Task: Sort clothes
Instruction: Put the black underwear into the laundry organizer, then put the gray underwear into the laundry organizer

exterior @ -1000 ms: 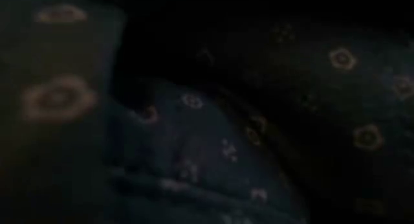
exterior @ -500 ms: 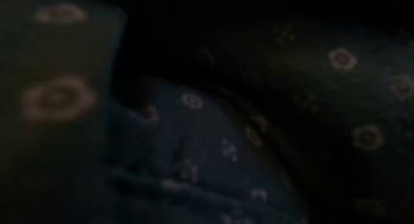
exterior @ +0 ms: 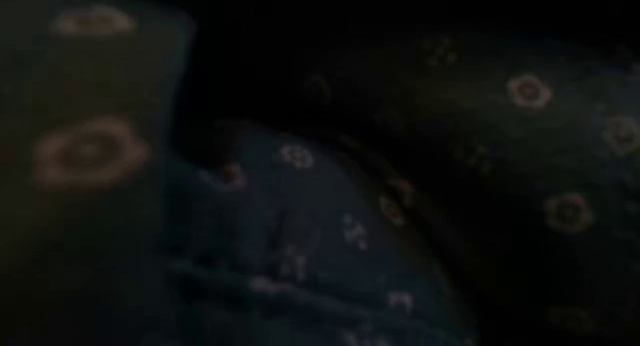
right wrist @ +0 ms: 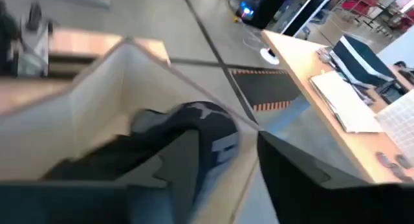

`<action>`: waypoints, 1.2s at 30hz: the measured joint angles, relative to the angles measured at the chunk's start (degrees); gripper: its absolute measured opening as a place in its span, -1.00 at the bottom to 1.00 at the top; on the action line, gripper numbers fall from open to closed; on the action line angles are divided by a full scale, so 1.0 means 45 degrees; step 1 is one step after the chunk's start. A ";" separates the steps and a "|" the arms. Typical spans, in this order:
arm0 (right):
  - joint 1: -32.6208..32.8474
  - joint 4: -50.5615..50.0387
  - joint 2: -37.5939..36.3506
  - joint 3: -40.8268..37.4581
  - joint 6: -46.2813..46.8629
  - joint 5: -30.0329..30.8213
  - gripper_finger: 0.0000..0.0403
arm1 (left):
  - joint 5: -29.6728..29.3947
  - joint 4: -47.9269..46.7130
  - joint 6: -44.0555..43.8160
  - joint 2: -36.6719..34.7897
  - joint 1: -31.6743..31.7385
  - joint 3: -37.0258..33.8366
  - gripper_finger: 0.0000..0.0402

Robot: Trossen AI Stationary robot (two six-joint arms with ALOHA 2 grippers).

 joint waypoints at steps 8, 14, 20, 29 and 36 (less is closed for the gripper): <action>0.1044 -0.1416 -0.1178 0.0007 -0.0803 0.0979 0.09 | 0.0000 -0.0111 -0.0065 0.0000 0.0001 0.0000 -0.15; 0.2119 -0.2815 -0.1666 0.0007 -0.0242 0.0919 0.09 | 0.0001 -0.0107 -0.0065 0.0000 0.0001 0.0000 -0.15; 0.3275 -0.4100 -0.1515 -0.0339 0.0957 -0.2270 0.09 | 0.0004 -0.0006 -0.0065 -0.0005 0.0001 0.0000 -0.15; 0.5250 -0.1185 -0.1443 -0.4228 0.1268 -0.4138 0.09 | 0.0000 0.0033 0.0074 -0.0005 0.0001 0.0000 -0.15; 0.5908 0.3677 -0.1438 -0.7758 0.1529 -0.4347 0.09 | 0.0002 0.0097 0.0236 -0.0005 0.0001 0.0000 -0.15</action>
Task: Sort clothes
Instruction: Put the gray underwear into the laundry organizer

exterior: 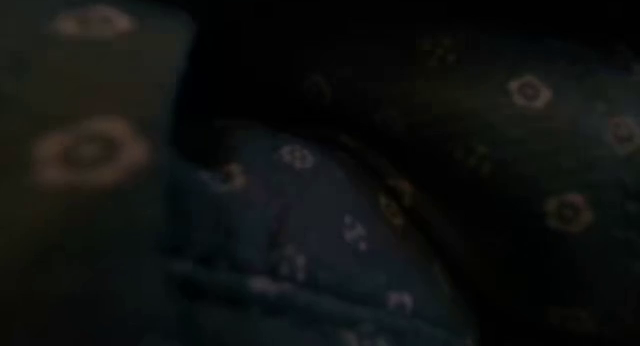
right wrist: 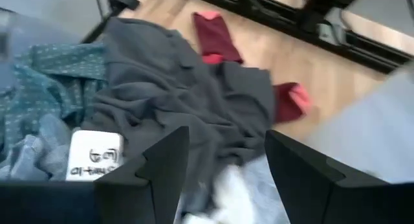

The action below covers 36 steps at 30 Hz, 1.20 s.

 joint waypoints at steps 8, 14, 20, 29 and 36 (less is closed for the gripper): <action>-0.0015 0.2281 0.1368 -0.1025 0.0682 -0.1677 0.09 | -0.0001 -0.0015 -0.0005 0.0000 -0.0001 0.0000 -0.15; -0.0155 0.1826 0.2390 -0.0640 0.0621 -0.1693 0.08 | -0.0002 -0.0056 -0.0015 0.0000 -0.0004 0.0000 -0.15; -0.0136 0.1493 0.2443 -0.0154 0.0110 -0.1434 -0.25 | -0.0017 -0.0017 -0.0011 0.0000 -0.0004 0.0000 -0.15; -0.0126 0.0487 0.2443 0.0649 -0.1178 -0.0424 -0.91 | -0.0046 -0.0059 -0.0268 0.0000 0.0000 0.0000 -0.15; -0.0131 -0.2250 0.2443 0.2995 -0.1555 0.1555 -0.95 | -0.0046 -0.0072 -0.0264 0.0000 -0.0002 0.0000 -0.15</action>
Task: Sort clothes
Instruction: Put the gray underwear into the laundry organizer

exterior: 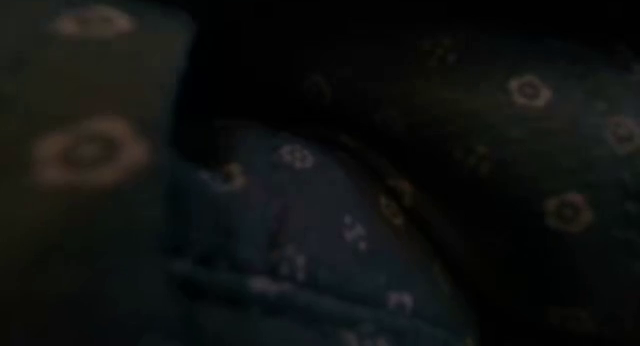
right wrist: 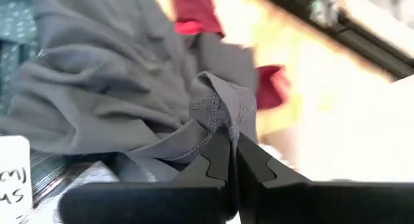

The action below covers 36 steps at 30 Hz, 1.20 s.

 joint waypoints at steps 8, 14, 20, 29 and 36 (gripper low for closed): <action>-0.0323 -0.2026 -0.0099 0.3272 -0.1108 0.1694 -0.93 | 0.0000 0.0002 -0.0076 0.0000 -0.0002 0.0000 -0.15; -0.1316 -0.2087 -0.0497 0.4960 -0.1518 0.1837 -0.97 | 0.0000 0.0008 -0.0098 0.0002 -0.0001 0.0000 -0.15; -0.2838 -0.1484 -0.0525 0.6417 -0.1528 0.2476 -0.93 | 0.0000 0.0064 -0.0086 0.0000 0.0001 0.0000 -0.15; -0.4841 0.1691 -0.0544 0.7427 -0.1513 0.3024 -0.93 | 0.0002 0.0066 -0.0086 0.0000 0.0000 0.0000 -0.15; -0.5692 0.5804 -0.0533 0.7417 -0.0078 0.2064 -0.92 | 0.0000 0.0071 -0.0086 0.0000 -0.0003 0.0000 -0.15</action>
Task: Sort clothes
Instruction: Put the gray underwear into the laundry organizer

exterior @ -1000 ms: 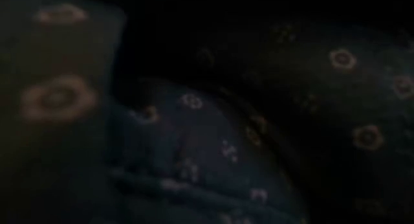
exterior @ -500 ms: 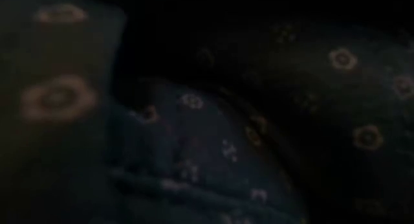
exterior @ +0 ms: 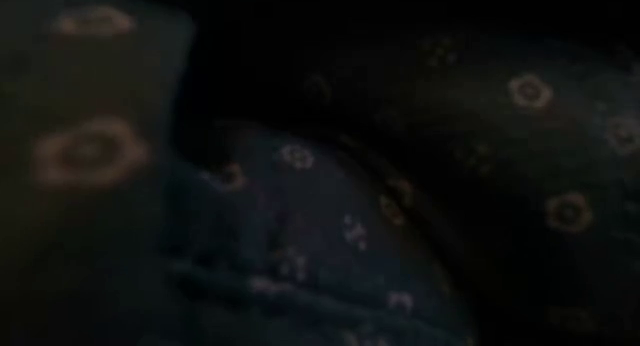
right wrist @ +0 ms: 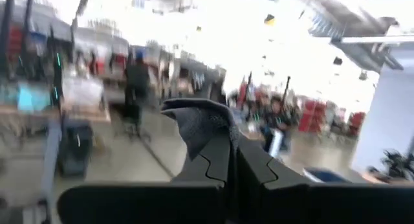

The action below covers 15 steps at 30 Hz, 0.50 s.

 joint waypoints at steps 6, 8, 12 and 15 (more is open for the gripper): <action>-0.0090 0.0051 0.0013 -0.0008 0.0231 -0.0387 -0.92 | 0.0000 0.0000 0.0000 0.0000 0.0003 0.0000 -0.15; -0.0078 -0.0543 0.0013 -0.0010 0.0333 -0.0375 -0.92 | 0.0002 0.0015 0.0051 0.0002 0.0000 0.0000 -0.15; -0.0082 -0.2517 0.0007 -0.0005 0.0385 -0.0293 -0.92 | 0.0002 0.0015 0.0034 0.0000 0.0000 0.0000 -0.15; -0.0081 -0.4392 0.0023 -0.0015 0.0675 -0.0297 -0.88 | 0.0000 0.0044 0.0081 0.0004 0.0004 0.0000 -0.15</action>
